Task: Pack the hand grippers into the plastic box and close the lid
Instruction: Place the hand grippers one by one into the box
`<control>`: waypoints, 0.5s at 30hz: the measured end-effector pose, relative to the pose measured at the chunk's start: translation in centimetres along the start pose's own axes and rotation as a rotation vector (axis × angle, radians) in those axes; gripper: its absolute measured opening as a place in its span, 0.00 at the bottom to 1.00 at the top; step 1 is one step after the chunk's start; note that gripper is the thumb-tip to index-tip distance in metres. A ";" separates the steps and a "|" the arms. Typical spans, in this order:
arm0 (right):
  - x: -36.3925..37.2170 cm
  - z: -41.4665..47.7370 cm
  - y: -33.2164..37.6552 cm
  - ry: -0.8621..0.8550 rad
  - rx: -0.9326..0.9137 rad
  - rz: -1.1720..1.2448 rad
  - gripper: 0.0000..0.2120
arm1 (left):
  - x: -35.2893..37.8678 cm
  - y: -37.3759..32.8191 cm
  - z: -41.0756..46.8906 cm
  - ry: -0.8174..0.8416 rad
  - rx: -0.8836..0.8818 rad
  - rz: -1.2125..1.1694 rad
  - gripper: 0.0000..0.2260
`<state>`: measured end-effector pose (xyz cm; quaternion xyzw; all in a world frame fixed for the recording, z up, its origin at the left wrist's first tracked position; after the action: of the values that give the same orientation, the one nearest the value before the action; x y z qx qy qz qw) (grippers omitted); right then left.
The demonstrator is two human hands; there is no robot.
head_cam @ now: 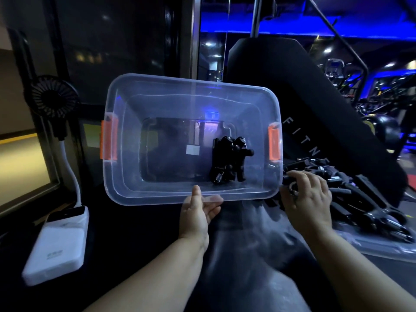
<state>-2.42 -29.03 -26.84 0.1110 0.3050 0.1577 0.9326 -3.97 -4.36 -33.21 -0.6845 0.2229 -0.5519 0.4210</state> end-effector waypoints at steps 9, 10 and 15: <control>1.2 -1.1 -6.1 0.193 0.338 -0.174 0.23 | 0.0 0.1 0.1 -0.015 0.015 0.034 0.15; 1.5 -1.2 -6.5 0.222 0.352 -0.190 0.23 | 0.0 0.2 0.1 -0.018 0.018 0.037 0.16; 2.4 -1.2 -7.5 0.287 0.374 -0.258 0.26 | 0.1 0.3 0.0 -0.021 0.028 0.044 0.16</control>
<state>0.39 -35.01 -31.33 0.2180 0.4696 -0.0074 0.8555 -3.90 -4.62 -33.43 -0.6791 0.2257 -0.5385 0.4449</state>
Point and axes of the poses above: each hand's wrist, its own z-axis towards the middle knuckle, its own x-axis out of the palm, y = z × x, the point moved 7 cm from there along z, towards the middle knuckle, and after that the axes turned 1 degree about -y, right-handed, at the moved point
